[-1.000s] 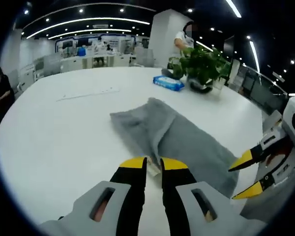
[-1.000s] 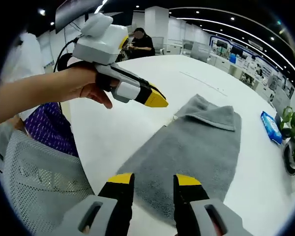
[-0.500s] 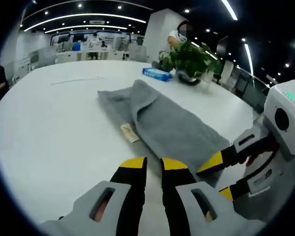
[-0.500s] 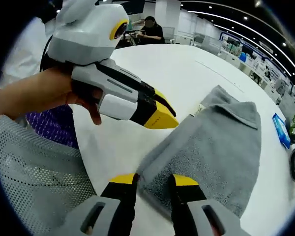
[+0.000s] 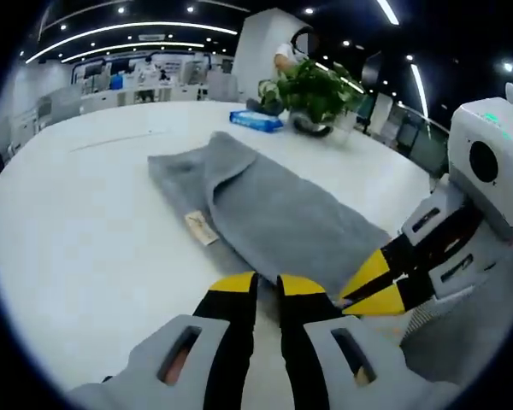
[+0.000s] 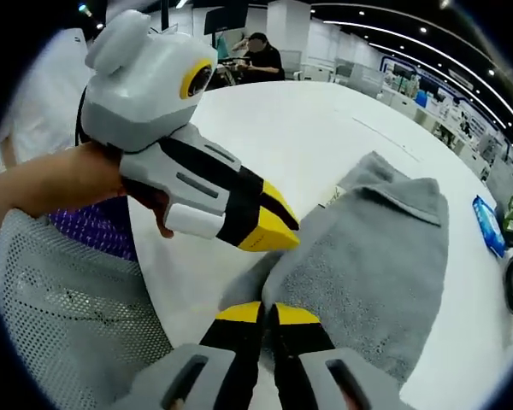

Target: Open the folded towel by lifting each exposed corner and separating the folded layers until the towel lies flat within the target outline without major curled edges

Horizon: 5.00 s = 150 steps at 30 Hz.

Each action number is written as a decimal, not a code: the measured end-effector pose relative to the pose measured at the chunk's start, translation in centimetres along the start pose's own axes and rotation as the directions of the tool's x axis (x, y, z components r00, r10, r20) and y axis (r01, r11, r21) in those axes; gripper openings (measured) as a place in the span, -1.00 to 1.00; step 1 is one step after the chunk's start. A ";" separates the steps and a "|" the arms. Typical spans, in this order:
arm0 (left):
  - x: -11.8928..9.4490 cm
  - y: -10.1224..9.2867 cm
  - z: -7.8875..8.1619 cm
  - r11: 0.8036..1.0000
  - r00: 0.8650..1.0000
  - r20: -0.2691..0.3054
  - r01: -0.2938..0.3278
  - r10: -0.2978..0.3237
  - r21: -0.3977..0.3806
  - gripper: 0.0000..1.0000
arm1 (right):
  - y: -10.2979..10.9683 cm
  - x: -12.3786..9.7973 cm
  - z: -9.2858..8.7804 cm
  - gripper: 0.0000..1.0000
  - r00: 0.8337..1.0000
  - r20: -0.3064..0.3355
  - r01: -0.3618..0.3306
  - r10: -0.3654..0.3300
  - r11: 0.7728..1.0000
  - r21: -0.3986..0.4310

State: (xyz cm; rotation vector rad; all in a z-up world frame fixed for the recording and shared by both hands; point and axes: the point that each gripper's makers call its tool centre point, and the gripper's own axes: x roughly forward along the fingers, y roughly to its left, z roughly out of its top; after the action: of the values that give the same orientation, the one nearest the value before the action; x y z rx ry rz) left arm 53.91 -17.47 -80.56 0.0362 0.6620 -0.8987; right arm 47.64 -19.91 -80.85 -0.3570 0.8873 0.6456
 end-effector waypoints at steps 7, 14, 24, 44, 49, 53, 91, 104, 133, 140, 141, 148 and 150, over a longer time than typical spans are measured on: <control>-0.1 0.0 0.1 0.993 0.995 -0.101 -0.020 0.008 -0.116 -0.85 | -3.2 -1.8 -0.8 -1.00 0.998 0.002 0.063 -0.063 0.998 0.021; 1.5 -3.1 1.9 0.987 0.997 -0.074 0.014 -0.026 -0.159 -0.86 | -6.0 -3.7 -1.6 -1.00 0.994 0.020 0.105 -0.108 0.987 0.120; 3.8 -3.6 -0.5 0.996 0.986 -0.149 -0.070 0.077 0.049 -0.91 | -9.1 -6.5 -3.0 -1.00 0.983 0.033 0.171 -0.181 0.965 0.197; 3.8 -3.6 -1.4 0.997 0.989 -0.135 -0.060 0.053 -0.048 -0.92 | -15.7 -11.8 -9.7 -1.00 0.934 -0.048 0.345 -0.354 0.862 0.371; 3.8 -3.6 -1.4 0.995 0.990 -0.133 -0.057 0.045 -0.087 -0.92 | -17.1 -12.7 -11.5 -1.00 0.920 -0.085 0.385 -0.384 0.834 0.395; 3.7 -3.5 -1.5 0.996 0.988 -0.147 -0.063 0.053 -0.066 -0.94 | -18.3 -13.5 -13.5 -1.00 0.902 -0.128 0.426 -0.412 0.806 0.410; 0.8 2.4 -1.5 0.950 0.941 -0.166 -0.272 0.296 0.152 -0.97 | -24.6 -10.6 -9.0 -0.86 0.903 0.003 0.368 -0.430 0.776 0.512; -1.2 8.6 -1.1 0.897 0.912 -0.209 -0.267 0.354 0.353 -0.98 | -23.8 -6.6 -7.4 -0.89 0.927 0.025 0.322 -0.375 0.825 0.465; -1.2 14.7 0.7 0.853 0.880 -0.251 -0.261 0.402 0.451 -0.99 | -22.8 -0.4 -6.1 -1.00 0.962 0.013 0.237 -0.271 0.862 0.447; -1.3 16.5 1.2 0.837 0.868 -0.260 -0.265 0.424 0.479 -1.00 | -24.3 -1.1 -7.1 -1.00 0.954 -0.014 0.278 -0.300 0.864 0.420; -1.3 16.9 1.3 0.836 0.865 -0.263 -0.266 0.427 0.481 -1.00 | -24.7 -1.2 -7.4 -1.00 0.951 -0.018 0.287 -0.307 0.864 0.413; -1.5 17.4 1.3 0.840 0.853 -0.271 -0.295 0.446 0.455 -1.00 | -26.0 -2.1 -8.4 -1.00 0.941 -0.042 0.320 -0.335 0.849 0.419; -1.4 17.2 1.3 0.822 0.836 -0.275 -0.311 0.475 0.476 -1.00 | -25.9 -2.5 -8.5 -1.00 0.943 -0.042 0.316 -0.331 0.842 0.436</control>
State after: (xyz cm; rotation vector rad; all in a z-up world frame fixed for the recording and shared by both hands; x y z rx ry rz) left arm 66.53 -5.91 -82.85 0.7336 0.7783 -0.6031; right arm 58.27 -45.04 -83.17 -0.0814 0.8855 0.1250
